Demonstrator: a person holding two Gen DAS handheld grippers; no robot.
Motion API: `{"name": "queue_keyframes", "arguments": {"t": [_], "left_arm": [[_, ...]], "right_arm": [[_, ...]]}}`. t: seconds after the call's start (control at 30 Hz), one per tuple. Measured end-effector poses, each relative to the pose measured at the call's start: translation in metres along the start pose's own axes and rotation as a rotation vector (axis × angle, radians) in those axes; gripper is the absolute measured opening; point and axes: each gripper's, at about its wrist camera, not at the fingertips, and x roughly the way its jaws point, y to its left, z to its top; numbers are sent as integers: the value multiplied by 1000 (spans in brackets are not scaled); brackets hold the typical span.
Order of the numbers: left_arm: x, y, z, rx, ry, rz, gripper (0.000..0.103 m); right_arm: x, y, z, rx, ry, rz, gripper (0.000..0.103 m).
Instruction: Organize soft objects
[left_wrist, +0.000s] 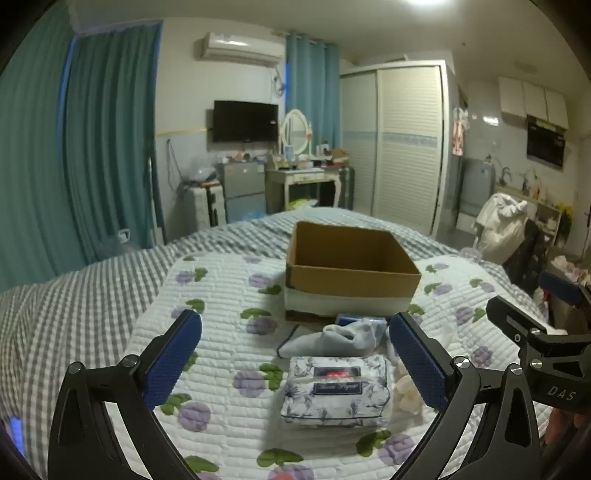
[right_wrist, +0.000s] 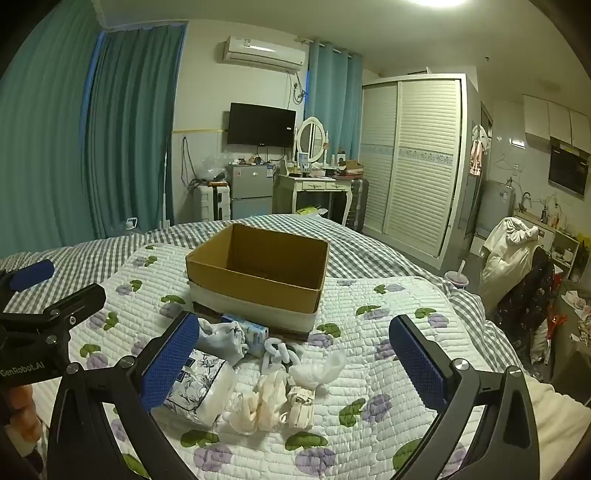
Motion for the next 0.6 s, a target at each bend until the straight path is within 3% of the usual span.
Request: {"name": "queue_keyframes", "arguments": {"t": [0.6], "left_arm": [[0, 0, 0, 0, 6, 3, 103]], "right_arm": [[2, 2, -1, -6, 4, -3, 103]]}}
